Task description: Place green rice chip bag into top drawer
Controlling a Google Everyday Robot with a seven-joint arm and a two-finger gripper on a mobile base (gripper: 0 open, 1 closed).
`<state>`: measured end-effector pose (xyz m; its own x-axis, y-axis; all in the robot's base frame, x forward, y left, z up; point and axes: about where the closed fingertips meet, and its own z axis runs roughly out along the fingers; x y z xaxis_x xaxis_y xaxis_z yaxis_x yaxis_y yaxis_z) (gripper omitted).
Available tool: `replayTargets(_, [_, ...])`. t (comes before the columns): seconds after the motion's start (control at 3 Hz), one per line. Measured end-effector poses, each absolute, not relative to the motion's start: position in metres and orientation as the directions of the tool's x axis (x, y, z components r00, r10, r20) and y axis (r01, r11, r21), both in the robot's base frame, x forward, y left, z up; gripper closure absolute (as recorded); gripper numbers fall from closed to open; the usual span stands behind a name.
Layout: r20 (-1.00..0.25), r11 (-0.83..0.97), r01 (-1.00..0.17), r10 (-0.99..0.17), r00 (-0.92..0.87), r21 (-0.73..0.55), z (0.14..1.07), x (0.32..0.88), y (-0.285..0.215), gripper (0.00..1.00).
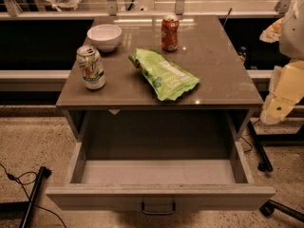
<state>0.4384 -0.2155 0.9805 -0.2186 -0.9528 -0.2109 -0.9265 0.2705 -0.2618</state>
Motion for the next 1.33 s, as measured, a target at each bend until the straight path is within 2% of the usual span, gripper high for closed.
replayTargets(0.67, [-0.231, 0.258, -0.94, -0.951, -0.206, -0.225, 0.972, 0.46, -0.199, 0.0])
replayTargets(1.33, [-0.418, 0.376, -0.917, -0.86, -0.292, -0.132, 0.933, 0.555, -0.113, 0.0])
